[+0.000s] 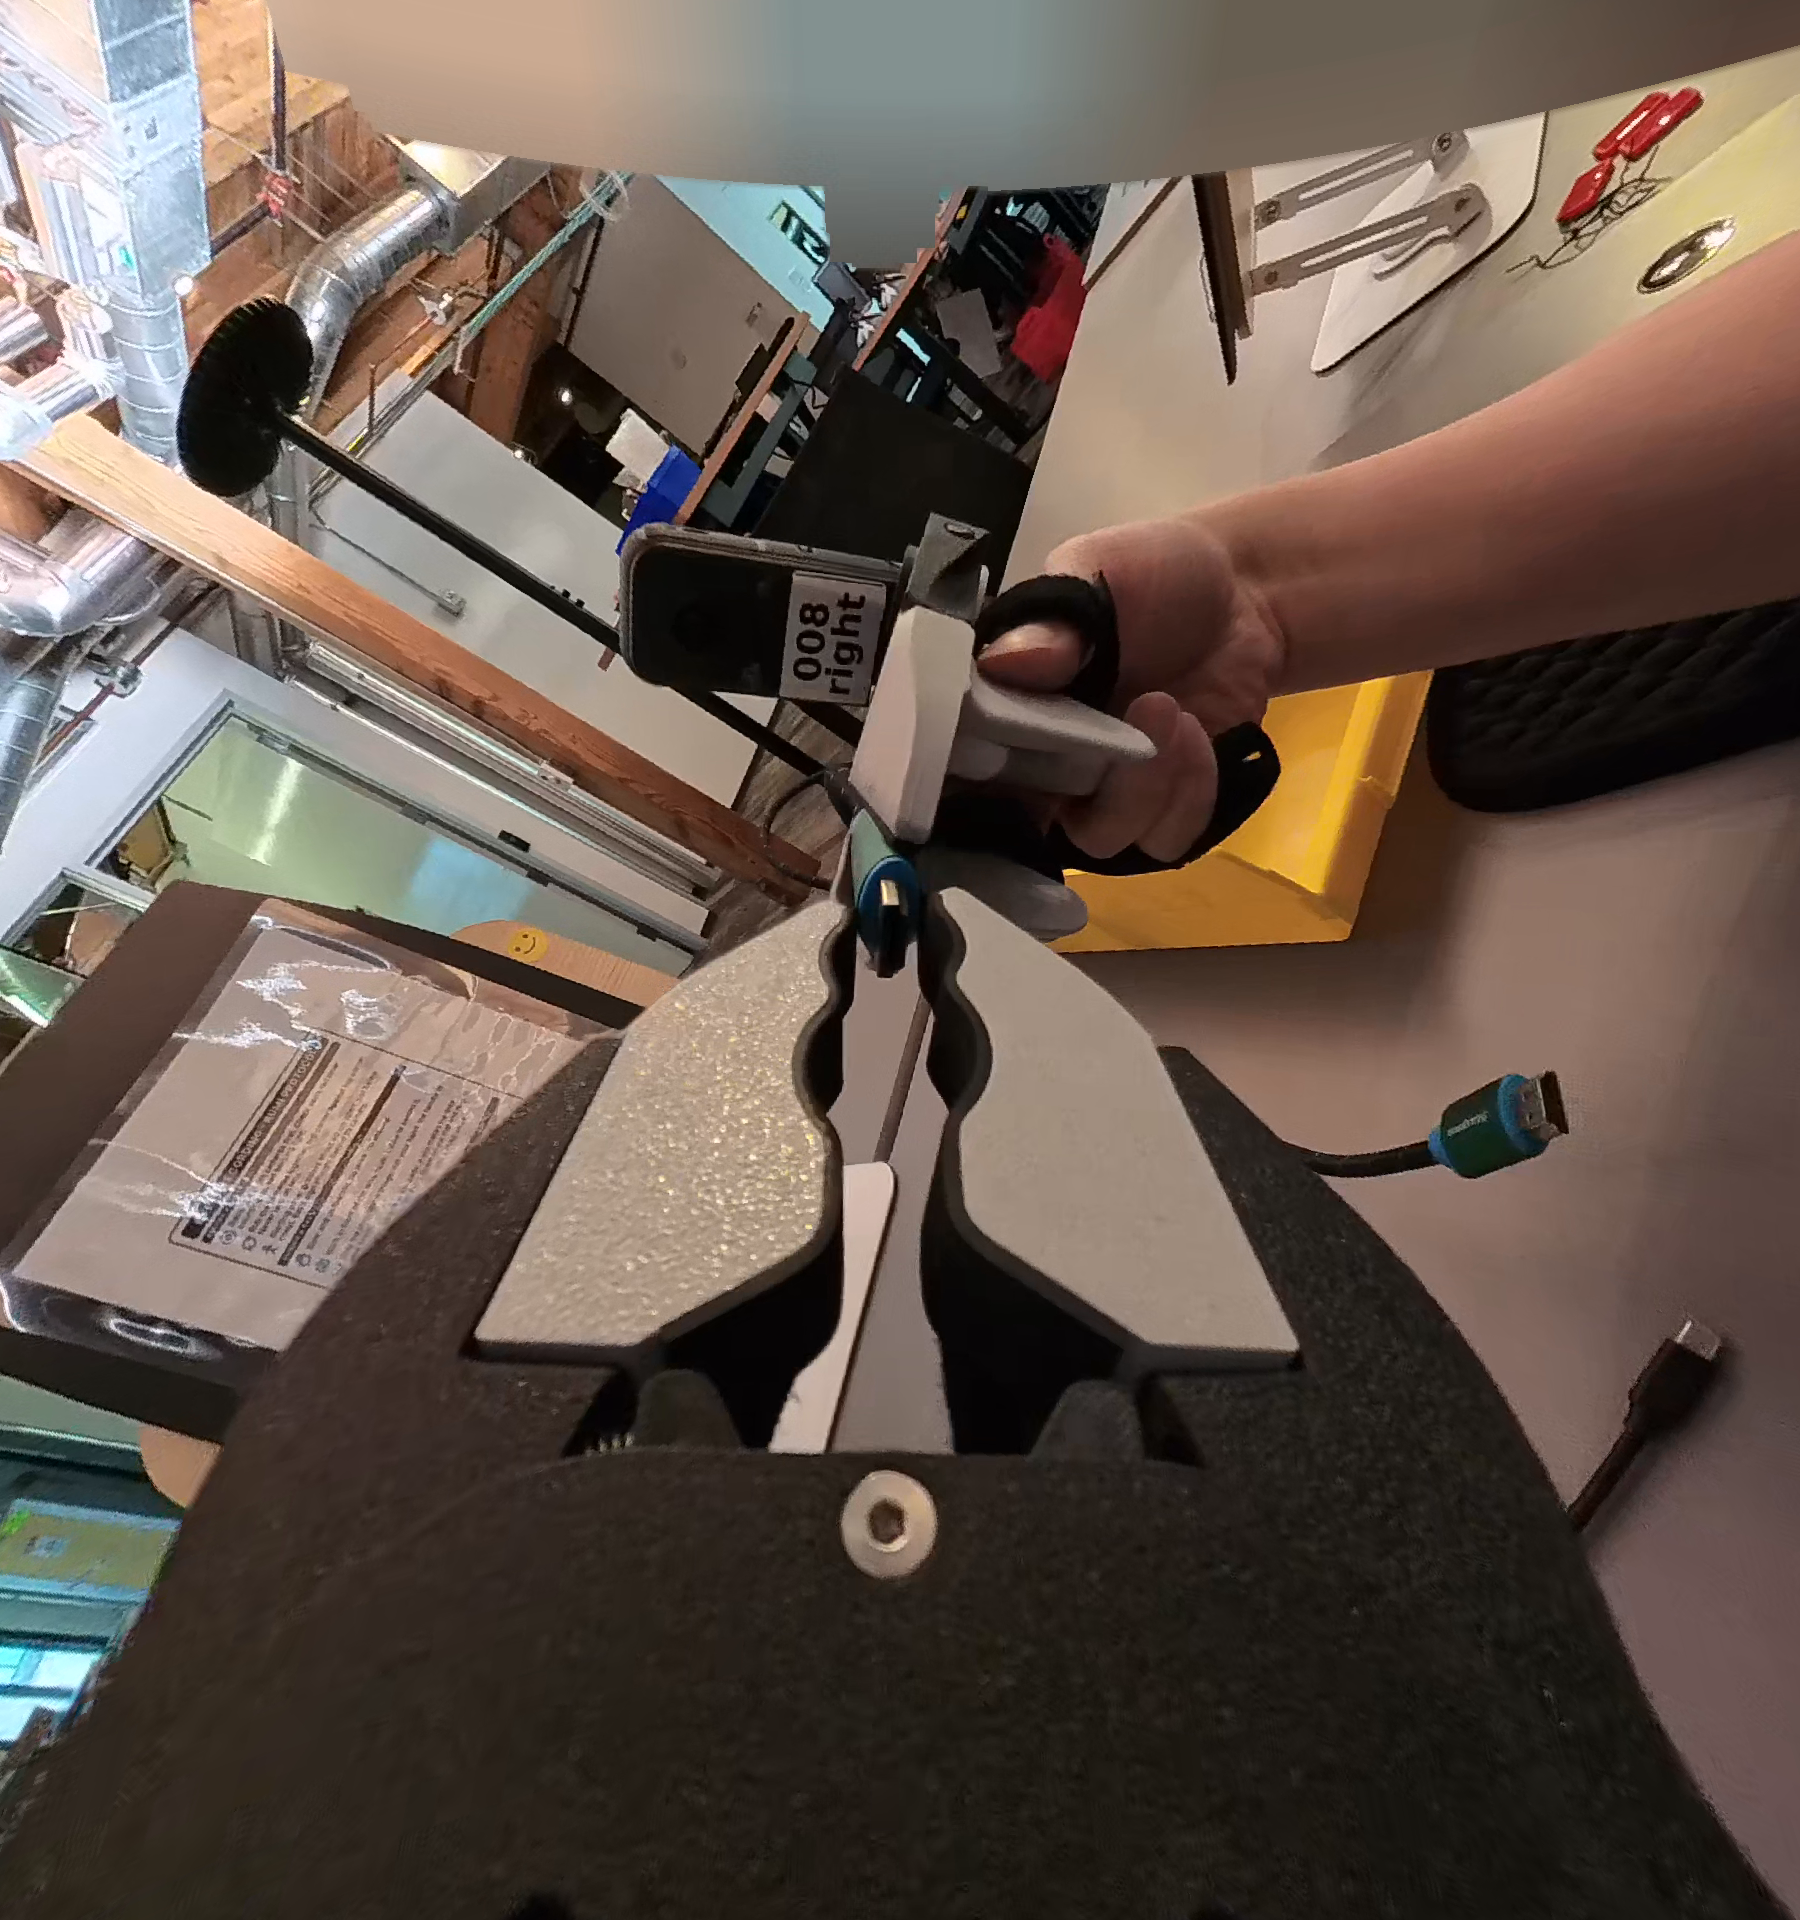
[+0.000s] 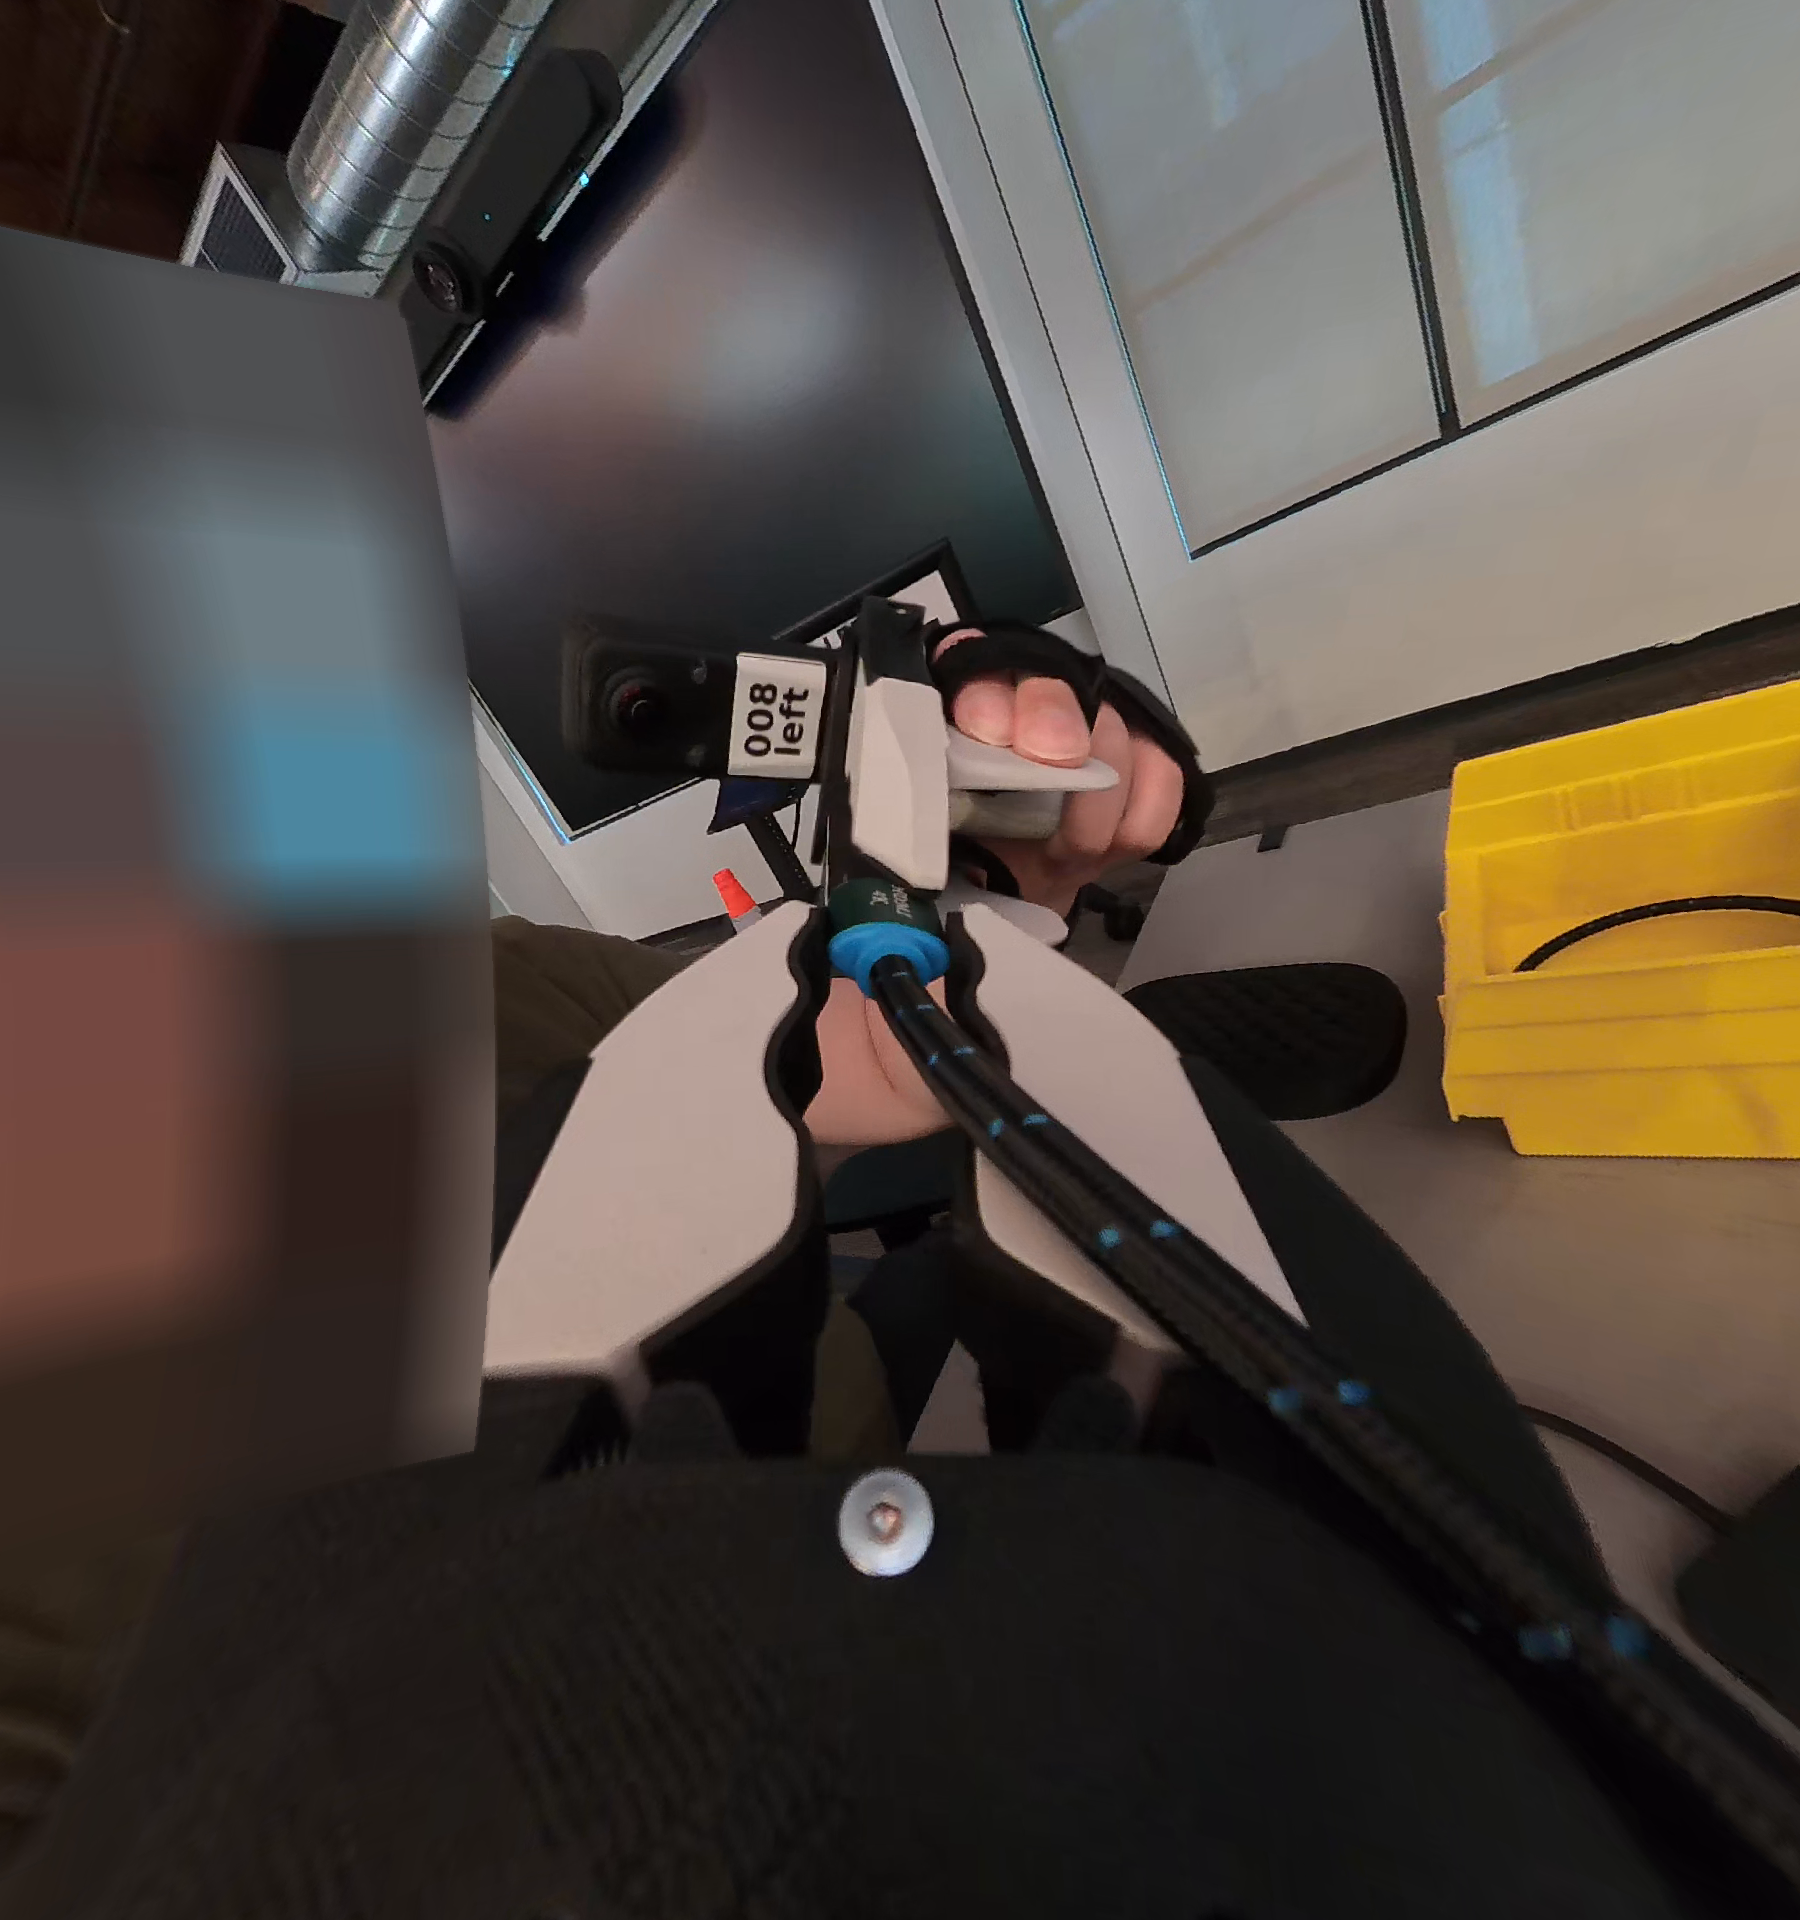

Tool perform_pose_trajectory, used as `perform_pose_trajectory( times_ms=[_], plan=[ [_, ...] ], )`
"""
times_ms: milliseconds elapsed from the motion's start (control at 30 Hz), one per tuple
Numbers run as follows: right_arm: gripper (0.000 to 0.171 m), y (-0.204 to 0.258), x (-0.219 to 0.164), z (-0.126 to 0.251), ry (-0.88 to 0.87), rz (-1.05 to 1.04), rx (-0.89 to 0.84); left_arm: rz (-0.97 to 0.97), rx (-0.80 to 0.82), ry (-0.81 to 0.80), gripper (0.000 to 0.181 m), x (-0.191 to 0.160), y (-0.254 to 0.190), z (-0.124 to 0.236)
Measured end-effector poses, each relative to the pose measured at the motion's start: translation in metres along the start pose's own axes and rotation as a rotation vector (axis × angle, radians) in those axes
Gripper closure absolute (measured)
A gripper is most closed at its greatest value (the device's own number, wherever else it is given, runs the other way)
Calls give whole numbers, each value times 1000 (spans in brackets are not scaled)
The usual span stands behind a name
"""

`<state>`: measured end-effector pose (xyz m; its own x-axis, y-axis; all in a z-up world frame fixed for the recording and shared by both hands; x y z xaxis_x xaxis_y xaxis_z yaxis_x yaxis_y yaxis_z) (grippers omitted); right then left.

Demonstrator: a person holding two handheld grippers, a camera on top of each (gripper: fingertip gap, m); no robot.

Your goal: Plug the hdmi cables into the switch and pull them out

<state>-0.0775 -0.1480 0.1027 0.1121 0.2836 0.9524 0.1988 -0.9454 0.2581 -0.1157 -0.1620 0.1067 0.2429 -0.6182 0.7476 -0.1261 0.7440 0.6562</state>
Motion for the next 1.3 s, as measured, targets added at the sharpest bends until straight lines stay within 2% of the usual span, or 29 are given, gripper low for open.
perform_pose_trajectory(
  times_ms=[33,167,300,367,433,567,633,700,800,933,1033,1100,1200,1300],
  plan=[
    [149,-1,0,1,-1,5,-5,9,8,0,171,-1,1,-1],
    [149,-7,1,5,-10,29,-42,40,74,-8,157,-5,9,1],
    [149,-16,8,17,-29,115,-141,187,86,20,145,-21,17,15],
    [149,-19,17,26,-46,196,-230,312,141,86,144,-46,21,18],
    [149,-17,27,33,-45,300,-332,469,167,218,140,-85,16,12],
    [149,-5,42,42,24,458,-488,674,42,476,146,-156,-18,-14],
    [149,6,48,47,51,475,-503,646,5,512,147,-175,-21,-26],
    [149,21,56,53,49,485,-497,593,-67,621,139,-191,-22,-34],
    [149,43,66,63,32,500,-477,495,-278,794,130,-203,-33,-44],
    [149,68,76,75,14,545,-456,164,-494,915,131,-224,-37,-46],
    [149,76,82,87,4,572,-487,86,-610,941,125,-237,-45,-51],
    [149,79,85,93,-8,577,-495,110,-642,974,118,-243,-46,-57],
    [149,81,88,100,-26,582,-510,275,-652,1014,113,-243,-49,-66],
    [149,80,91,107,-42,573,-522,498,-509,1093,108,-247,-44,-70]
  ],
)
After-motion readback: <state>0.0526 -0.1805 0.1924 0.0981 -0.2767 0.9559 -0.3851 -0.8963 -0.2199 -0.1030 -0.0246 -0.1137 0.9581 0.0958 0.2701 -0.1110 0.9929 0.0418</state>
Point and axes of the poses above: each gripper's, where its closed fingertips meet, z back along the fingers, x out of its top, y = z × x across the jaws, the point moved 3 cm from there along z, back along the fingers, and after that the axes turned 11 degrees about z, right-handed, at the moved point
